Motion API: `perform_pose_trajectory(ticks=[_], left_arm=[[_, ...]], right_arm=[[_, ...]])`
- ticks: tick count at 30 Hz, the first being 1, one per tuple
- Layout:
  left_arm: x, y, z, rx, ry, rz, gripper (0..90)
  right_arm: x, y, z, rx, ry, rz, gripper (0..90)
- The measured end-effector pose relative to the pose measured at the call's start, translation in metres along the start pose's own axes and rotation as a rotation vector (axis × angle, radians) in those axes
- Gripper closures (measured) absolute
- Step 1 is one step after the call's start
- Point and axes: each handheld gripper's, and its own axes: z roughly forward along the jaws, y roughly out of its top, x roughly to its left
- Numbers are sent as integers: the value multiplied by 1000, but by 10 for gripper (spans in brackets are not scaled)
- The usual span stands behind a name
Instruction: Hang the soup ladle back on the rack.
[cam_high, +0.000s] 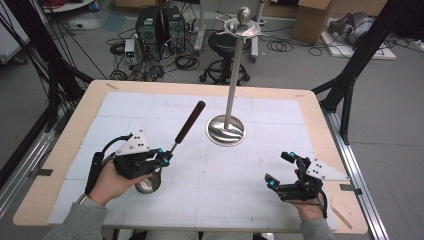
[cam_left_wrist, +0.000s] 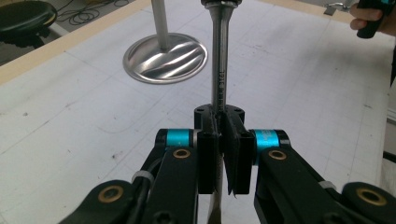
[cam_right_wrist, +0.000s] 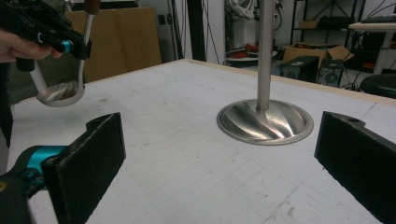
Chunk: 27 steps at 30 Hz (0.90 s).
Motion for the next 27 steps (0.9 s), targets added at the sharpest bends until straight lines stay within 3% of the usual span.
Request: perform_pose_trajectory(ticks=[8, 19, 24, 27], left_arm=[[4, 11, -2, -58, 17, -32, 842], [9, 29, 4, -81, 24, -35, 842], [12, 35, 5, -114, 22, -37, 842], [14, 39, 6, -105, 22, -28, 842]], right_arm=[[0, 0, 0, 0, 0, 6, 6], [0, 0, -1, -7, -1, -1, 7], [0, 1, -1, -8, -1, -4, 6], [0, 1, -1, -8, -1, 0, 6]])
